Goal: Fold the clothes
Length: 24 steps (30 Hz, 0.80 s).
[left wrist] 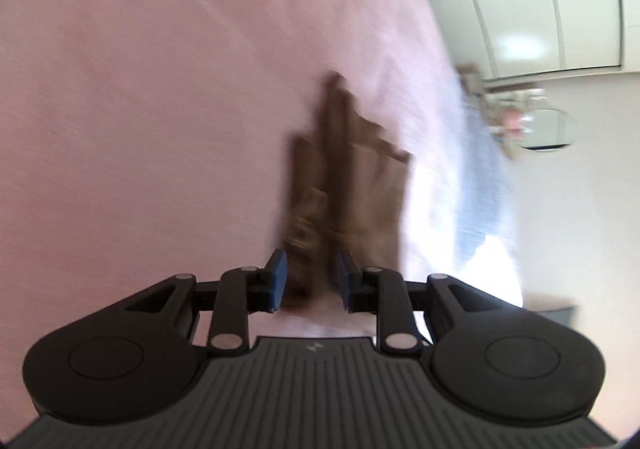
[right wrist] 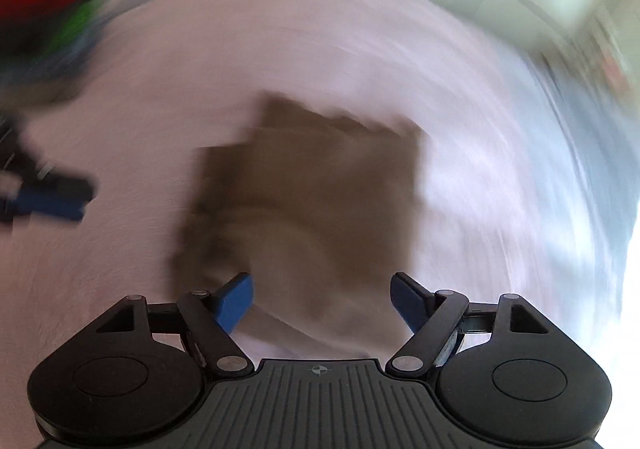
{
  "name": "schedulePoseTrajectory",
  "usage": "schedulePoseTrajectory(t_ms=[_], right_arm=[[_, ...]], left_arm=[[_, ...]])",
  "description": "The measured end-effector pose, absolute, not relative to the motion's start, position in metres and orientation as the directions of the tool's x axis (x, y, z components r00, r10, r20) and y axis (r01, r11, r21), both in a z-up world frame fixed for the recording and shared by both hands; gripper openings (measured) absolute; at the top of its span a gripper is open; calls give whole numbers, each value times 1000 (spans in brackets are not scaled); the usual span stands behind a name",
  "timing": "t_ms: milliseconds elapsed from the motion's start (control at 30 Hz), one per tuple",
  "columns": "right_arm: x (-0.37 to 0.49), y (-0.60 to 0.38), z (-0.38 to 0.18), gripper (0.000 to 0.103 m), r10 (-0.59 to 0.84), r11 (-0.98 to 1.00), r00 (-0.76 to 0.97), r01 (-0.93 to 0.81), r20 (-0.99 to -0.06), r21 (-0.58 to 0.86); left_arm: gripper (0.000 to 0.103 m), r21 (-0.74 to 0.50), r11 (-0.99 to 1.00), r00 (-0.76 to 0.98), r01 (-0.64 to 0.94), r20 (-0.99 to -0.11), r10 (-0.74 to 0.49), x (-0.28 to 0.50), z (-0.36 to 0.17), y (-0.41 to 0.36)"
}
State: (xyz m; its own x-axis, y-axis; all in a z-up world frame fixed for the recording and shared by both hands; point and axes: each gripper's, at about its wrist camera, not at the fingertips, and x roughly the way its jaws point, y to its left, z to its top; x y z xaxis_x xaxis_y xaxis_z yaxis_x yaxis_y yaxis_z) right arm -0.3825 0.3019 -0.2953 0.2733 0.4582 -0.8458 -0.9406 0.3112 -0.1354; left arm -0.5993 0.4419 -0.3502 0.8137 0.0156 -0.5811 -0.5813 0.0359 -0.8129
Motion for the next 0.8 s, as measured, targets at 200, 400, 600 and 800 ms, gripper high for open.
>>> schedulePoseTrajectory(t_ms=[200,400,600,800], right_arm=[[-269,264,-312,50,474,667,62,-677,-879,312],[-238,241,-333,50,579,717,-114,-400,-807,571],[-222,246,-343,50,608,711,-124,-353,-784,608],[-218,260,-358,50,620,677,-171,-378,-766,632]], left_arm=[[27,-841,-57,841,-539,-534,-85,-545,-372,440],[37,-800,-167,817,-576,-568,-98,-527,-389,435],[38,-766,-201,790,-611,-607,-86,-522,-396,435],[39,-774,-187,795,-605,-601,-84,-513,-402,438]])
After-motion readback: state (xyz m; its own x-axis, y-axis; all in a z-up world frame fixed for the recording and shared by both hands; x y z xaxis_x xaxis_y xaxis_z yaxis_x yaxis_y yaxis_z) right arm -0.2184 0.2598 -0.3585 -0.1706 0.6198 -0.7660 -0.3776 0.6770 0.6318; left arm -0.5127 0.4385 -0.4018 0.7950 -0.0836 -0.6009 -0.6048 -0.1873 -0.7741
